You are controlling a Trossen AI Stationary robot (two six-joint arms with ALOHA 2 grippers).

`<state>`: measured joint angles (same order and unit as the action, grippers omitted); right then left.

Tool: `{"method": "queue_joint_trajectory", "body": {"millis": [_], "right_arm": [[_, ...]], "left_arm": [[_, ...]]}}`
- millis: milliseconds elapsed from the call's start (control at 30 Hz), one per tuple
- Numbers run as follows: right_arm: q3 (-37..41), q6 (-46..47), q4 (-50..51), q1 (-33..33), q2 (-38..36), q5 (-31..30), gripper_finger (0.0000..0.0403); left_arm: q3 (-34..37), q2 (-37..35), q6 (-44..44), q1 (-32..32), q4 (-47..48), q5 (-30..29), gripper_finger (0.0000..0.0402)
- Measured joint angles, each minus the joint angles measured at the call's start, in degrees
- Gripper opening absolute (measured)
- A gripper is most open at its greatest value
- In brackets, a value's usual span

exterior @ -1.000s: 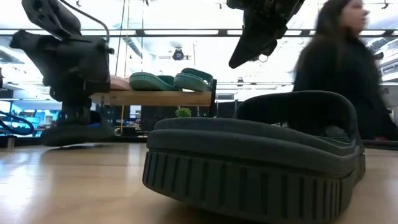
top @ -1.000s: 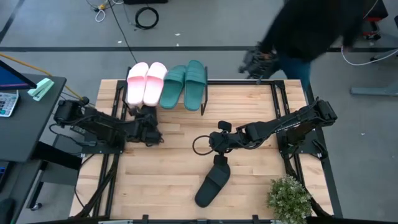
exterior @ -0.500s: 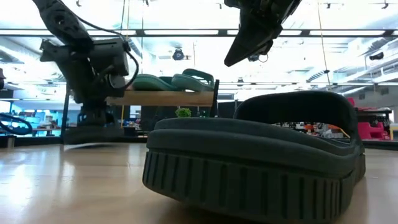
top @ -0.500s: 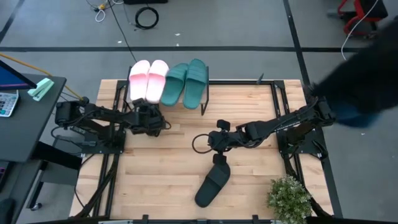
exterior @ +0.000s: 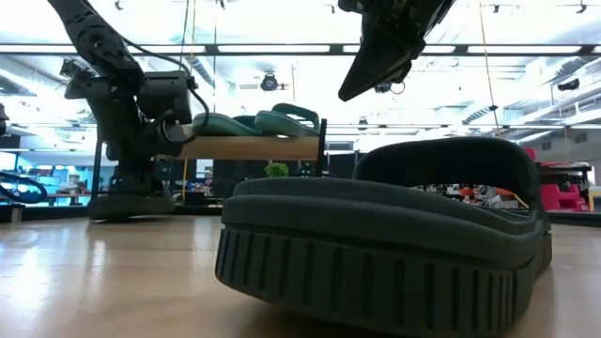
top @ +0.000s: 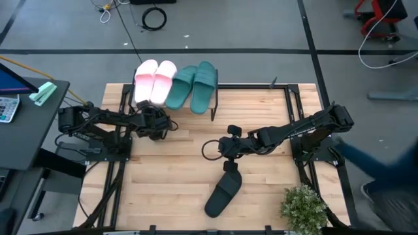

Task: Pick and place slides into the shelf
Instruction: Put the left black slide under the shelf

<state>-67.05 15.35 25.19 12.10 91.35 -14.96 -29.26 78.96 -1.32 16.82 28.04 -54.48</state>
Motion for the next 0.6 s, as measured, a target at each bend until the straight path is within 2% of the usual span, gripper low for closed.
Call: {"method": "queue_joint_trajectory", "body": {"millis": [367,600], "right_arm": [[0.0,-0.04,-0.2,0.0,0.02,0.01,0.0051],[0.0,-0.15,-0.52,0.0,0.02,0.0,0.0051]], "left_arm": [[-0.33,-0.02,-3.35,-5.88,1.82,3.15,0.0144],[-6.57,0.09,-16.85,-11.46,15.91,10.02,0.0176]]}}
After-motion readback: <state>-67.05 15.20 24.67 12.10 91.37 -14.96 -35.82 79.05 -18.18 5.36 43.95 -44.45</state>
